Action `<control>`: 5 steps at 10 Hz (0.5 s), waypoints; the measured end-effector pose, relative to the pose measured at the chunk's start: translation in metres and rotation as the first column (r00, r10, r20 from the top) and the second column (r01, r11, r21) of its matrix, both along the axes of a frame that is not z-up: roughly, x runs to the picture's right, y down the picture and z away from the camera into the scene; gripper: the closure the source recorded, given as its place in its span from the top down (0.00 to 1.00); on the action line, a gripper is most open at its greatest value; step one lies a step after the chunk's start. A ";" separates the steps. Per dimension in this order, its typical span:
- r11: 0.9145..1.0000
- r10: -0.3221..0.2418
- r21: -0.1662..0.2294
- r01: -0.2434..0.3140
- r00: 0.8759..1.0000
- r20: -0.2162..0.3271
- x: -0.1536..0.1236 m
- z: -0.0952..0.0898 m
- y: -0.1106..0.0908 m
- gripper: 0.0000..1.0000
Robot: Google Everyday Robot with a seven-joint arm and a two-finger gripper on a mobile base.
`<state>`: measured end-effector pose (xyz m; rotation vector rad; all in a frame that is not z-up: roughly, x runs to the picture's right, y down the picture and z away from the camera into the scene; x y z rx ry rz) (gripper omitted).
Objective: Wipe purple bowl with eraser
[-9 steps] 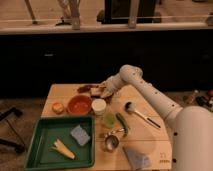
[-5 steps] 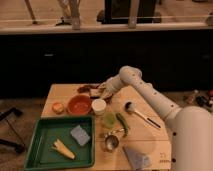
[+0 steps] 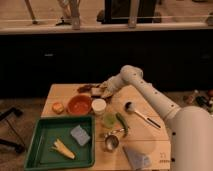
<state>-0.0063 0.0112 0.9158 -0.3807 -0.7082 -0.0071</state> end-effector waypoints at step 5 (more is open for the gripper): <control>1.000 -0.004 0.006 0.004 1.000 -0.012 0.003 0.031 -0.027 0.00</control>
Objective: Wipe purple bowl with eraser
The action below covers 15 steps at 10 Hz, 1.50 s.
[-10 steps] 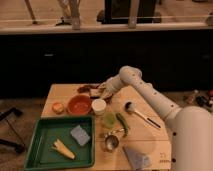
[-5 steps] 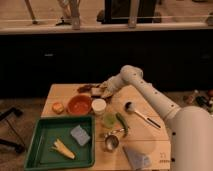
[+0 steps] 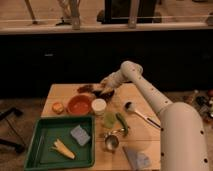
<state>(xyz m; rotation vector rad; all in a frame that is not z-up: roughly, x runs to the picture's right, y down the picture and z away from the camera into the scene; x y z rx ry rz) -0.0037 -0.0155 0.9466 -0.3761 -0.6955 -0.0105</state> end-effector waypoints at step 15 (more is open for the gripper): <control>1.000 -0.002 -0.030 0.002 1.000 -0.015 0.014 -0.024 0.025 0.00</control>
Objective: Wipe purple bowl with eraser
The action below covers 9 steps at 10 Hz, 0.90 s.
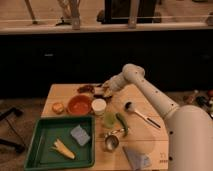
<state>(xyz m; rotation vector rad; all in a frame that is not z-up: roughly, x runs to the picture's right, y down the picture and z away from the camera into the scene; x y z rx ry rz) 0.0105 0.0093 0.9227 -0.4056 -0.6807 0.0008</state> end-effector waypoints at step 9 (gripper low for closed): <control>1.000 -0.022 0.012 0.022 1.000 0.012 -0.010 0.020 -0.018 0.00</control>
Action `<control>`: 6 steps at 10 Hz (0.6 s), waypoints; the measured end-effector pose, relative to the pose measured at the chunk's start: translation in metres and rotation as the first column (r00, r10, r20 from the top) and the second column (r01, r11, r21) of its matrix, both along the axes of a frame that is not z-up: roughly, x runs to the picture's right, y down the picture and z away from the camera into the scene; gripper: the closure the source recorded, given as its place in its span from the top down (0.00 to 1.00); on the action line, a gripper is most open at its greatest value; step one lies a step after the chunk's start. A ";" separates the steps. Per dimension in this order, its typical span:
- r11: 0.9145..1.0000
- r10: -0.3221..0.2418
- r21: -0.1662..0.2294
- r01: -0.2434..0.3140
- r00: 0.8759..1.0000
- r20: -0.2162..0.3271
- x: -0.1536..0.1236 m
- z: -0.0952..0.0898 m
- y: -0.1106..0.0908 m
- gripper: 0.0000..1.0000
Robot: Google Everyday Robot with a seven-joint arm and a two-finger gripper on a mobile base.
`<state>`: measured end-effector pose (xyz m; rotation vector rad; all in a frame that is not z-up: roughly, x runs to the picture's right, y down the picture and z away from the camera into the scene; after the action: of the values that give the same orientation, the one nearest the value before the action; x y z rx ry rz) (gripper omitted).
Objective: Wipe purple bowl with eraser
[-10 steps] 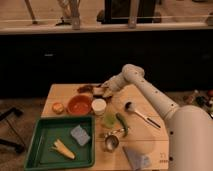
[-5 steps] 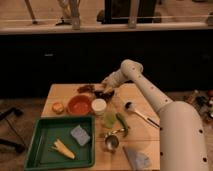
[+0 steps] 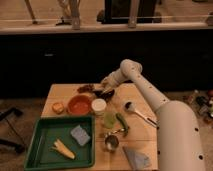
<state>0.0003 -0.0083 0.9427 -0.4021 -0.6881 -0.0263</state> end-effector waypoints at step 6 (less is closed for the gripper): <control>1.000 0.001 0.001 -0.001 1.000 0.020 0.003 -0.018 0.016 0.00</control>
<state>0.0029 0.0075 0.9244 -0.4009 -0.7085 -0.0294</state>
